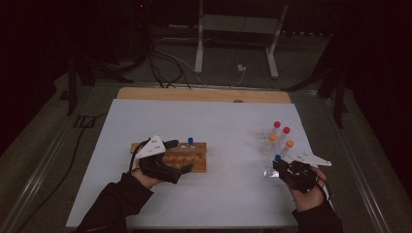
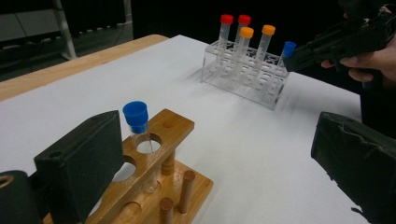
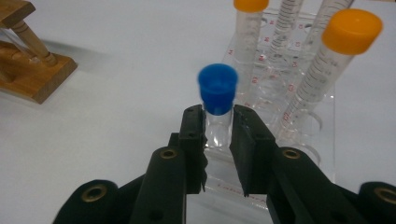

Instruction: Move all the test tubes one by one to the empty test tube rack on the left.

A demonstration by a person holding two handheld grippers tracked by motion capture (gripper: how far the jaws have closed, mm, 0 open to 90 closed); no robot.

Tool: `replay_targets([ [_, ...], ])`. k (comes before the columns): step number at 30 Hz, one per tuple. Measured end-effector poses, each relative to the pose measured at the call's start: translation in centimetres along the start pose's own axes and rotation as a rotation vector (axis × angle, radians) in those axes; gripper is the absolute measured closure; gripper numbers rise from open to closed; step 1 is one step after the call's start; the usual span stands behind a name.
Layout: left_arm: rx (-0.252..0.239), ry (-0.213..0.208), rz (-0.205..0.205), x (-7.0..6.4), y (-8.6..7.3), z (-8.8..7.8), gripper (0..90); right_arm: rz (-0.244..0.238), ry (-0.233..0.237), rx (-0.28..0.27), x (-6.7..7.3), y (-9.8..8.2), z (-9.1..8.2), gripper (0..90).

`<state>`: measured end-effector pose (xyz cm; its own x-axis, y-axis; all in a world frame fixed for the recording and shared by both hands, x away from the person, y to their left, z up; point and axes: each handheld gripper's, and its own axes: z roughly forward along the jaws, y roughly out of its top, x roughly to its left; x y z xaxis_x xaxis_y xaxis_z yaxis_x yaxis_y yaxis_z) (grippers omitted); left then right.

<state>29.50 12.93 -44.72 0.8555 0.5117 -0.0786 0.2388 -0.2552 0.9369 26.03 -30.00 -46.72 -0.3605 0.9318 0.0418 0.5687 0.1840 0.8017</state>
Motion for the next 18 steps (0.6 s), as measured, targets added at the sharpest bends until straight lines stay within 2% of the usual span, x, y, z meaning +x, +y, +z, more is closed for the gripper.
replay_targets([
  [9,0.003,-0.004,0.000,0.2,0.0,0.0,3.3,-0.036,-0.025,-0.014,0.3,0.2,-0.4,77.4],
  [12,0.003,-0.006,0.000,0.2,0.1,-0.1,3.3,-0.051,-0.036,-0.061,0.6,0.8,-1.4,77.4],
  [15,0.002,-0.012,0.000,0.2,0.3,-0.2,3.3,-0.058,-0.037,-0.087,0.7,1.2,-2.1,77.4],
  [18,0.001,-0.020,0.002,0.1,0.5,-0.2,3.3,-0.069,-0.042,-0.137,1.0,1.9,-3.5,77.4],
])
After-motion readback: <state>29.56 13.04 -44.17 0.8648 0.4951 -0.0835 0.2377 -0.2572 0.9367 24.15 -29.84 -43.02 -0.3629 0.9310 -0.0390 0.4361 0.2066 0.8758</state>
